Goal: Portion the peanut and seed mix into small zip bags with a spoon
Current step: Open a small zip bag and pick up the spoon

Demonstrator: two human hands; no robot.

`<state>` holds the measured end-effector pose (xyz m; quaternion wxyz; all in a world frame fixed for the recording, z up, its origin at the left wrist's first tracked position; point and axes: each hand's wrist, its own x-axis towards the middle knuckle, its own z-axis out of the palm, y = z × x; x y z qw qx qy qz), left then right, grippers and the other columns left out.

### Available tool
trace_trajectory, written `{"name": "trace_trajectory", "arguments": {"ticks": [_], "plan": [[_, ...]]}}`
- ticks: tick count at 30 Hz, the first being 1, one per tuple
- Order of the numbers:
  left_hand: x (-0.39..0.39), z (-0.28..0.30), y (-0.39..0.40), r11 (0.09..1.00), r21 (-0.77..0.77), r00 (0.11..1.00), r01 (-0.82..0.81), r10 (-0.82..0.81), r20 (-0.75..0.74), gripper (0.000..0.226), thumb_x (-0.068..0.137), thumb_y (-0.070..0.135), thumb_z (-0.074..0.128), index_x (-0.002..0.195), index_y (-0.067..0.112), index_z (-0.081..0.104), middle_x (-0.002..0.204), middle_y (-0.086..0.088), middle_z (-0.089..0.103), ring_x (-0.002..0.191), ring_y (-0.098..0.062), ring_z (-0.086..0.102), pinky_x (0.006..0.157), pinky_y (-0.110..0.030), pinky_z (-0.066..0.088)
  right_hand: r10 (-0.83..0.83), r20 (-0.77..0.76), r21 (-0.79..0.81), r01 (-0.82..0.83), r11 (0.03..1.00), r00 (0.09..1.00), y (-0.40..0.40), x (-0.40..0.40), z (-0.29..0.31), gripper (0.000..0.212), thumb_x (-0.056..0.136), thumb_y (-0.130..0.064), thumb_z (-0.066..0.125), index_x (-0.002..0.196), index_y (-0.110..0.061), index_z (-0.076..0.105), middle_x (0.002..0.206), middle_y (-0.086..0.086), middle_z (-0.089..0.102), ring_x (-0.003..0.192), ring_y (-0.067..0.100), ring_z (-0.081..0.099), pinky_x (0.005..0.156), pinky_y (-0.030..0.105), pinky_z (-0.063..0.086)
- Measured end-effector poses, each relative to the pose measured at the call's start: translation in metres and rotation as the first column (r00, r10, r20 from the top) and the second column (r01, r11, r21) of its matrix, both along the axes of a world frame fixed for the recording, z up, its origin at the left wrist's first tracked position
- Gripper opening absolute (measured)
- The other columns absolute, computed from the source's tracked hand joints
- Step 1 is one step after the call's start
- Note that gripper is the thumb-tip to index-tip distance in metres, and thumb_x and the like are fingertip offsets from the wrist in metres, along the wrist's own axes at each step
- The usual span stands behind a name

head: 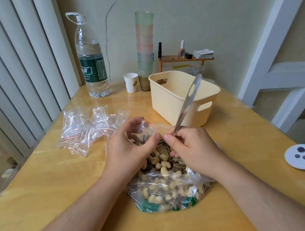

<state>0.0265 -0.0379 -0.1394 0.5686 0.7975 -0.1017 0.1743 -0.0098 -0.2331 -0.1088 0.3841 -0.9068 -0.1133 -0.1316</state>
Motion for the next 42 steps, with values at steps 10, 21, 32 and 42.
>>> {"name": "trace_trajectory", "arguments": {"ticks": [10, 21, 32, 42], "plan": [[-0.001, 0.002, 0.003, 0.997, -0.057, 0.998, 0.045, -0.043, 0.038, 0.063, 0.065, 0.063, 0.082, 0.124, 0.047, 0.065, 0.115, 0.016, 0.073, 0.093, -0.004, 0.068, 0.090, -0.034, 0.059, -0.228, 0.074, 0.300, 0.197, 0.933, 0.971, -0.023, 0.001, 0.009, 0.019, 0.104, -0.032, 0.061, 0.090, -0.023, 0.071, 0.068, 0.002, 0.073, 0.064, 0.012, 0.073, 0.073, 0.050, 0.062], [-0.005, 0.004, 0.003, 0.993, 0.090, 0.988, 0.076, -0.087, 0.125, 0.072, 0.063, 0.068, 0.080, 0.129, 0.043, 0.064, 0.116, 0.027, 0.069, 0.116, 0.010, 0.061, 0.093, -0.015, 0.050, -0.272, 0.268, 0.314, 0.184, 0.932, 0.924, -0.023, -0.003, 0.058, 0.022, 0.104, -0.033, 0.062, 0.083, -0.030, 0.070, 0.067, -0.004, 0.073, 0.066, 0.016, 0.073, 0.074, 0.049, 0.062], [-0.006, 0.004, 0.003, 0.991, 0.131, 0.990, 0.033, -0.051, 0.133, 0.073, 0.062, 0.068, 0.079, 0.128, 0.042, 0.065, 0.109, 0.029, 0.069, 0.110, 0.012, 0.063, 0.098, -0.027, 0.056, -0.083, 0.469, -0.088, 0.140, 0.986, 0.879, 0.006, -0.001, 0.068, 0.024, 0.103, -0.026, 0.062, 0.089, -0.013, 0.076, 0.087, -0.007, 0.071, 0.083, 0.015, 0.065, 0.077, 0.035, 0.050], [-0.006, 0.005, 0.003, 0.989, 0.149, 0.991, 0.008, -0.027, 0.128, 0.075, 0.063, 0.069, 0.078, 0.130, 0.039, 0.066, 0.107, 0.028, 0.069, 0.107, 0.013, 0.063, 0.096, -0.017, 0.052, 0.016, 0.579, -0.227, 0.142, 0.964, 0.815, 0.013, -0.002, 0.068, 0.020, 0.102, -0.027, 0.063, 0.096, -0.012, 0.074, 0.087, 0.004, 0.067, 0.081, 0.024, 0.063, 0.070, 0.043, 0.052]]}}
